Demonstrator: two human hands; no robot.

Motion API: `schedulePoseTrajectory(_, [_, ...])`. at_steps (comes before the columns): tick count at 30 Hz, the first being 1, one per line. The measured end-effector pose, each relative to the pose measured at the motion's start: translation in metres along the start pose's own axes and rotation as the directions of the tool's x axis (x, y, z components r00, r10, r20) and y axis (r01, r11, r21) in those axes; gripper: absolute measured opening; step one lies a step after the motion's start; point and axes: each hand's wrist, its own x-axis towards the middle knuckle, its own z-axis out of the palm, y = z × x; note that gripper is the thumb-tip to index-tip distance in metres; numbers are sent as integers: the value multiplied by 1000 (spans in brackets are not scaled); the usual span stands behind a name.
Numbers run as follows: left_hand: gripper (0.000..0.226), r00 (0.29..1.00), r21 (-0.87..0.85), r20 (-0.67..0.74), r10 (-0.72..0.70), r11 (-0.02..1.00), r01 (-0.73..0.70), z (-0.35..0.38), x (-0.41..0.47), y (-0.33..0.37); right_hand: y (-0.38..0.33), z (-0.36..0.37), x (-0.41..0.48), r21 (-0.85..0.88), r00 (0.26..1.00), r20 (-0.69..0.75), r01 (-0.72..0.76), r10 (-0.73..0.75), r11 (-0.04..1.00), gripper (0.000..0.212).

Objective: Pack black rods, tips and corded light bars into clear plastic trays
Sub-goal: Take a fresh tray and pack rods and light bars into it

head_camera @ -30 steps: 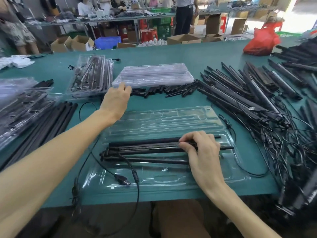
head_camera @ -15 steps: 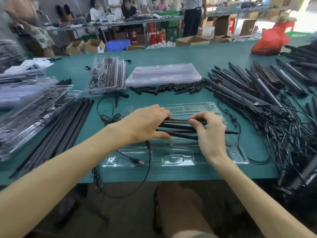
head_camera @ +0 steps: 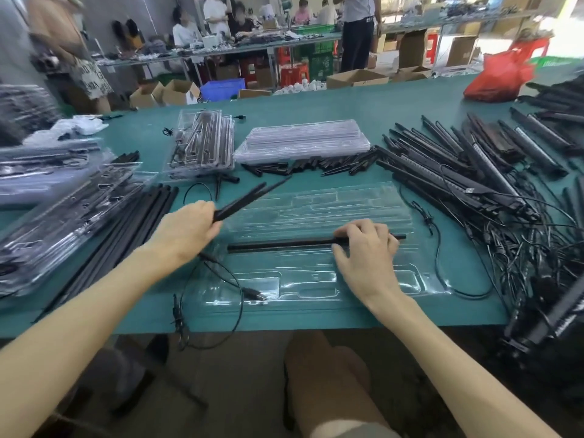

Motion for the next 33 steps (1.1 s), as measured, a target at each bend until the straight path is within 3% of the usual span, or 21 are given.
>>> schedulePoseTrajectory(5, [23,984,5,30,-178,984,178,9,-7,-31,1,4,4,4,999,29,-45,45,999,26])
schedulePoseTrajectory(8, [36,969,5,88,-231,973,232,11,-11,-34,1,4,4,19,997,38,-61,61,998,24])
schedulePoseTrajectory(12, [45,961,-67,10,-275,959,275,7,-6,-20,2,2,6,94,995,45,-93,89,991,20])
schedulePoseTrajectory(17, [32,971,-449,-126,-202,885,126,-17,6,32,3,-4,7,192,989,70,-138,127,972,17])
schedulePoseTrajectory(20, [26,994,-476,-100,-51,879,-3,-38,9,74,3,-8,8,237,986,92,-159,141,958,18])
schedulePoseTrajectory(23, [26,995,-731,-60,80,675,-98,-49,9,110,4,-10,9,261,982,109,-177,153,949,22])
schedulePoseTrajectory(25, [21,998,-871,-20,55,489,-44,-48,6,128,4,-9,9,257,982,107,-181,159,949,25])
schedulePoseTrajectory(27, [15,998,-930,19,53,367,-2,-41,4,139,5,-9,8,319,984,63,-178,166,931,29])
schedulePoseTrajectory(31, [5,990,-961,124,68,255,103,-16,-2,143,7,-16,7,647,949,-70,-191,307,738,26])
schedulePoseTrajectory(33, [6,986,-943,141,86,314,107,-6,-7,143,7,-17,6,688,942,-89,-177,324,703,19])
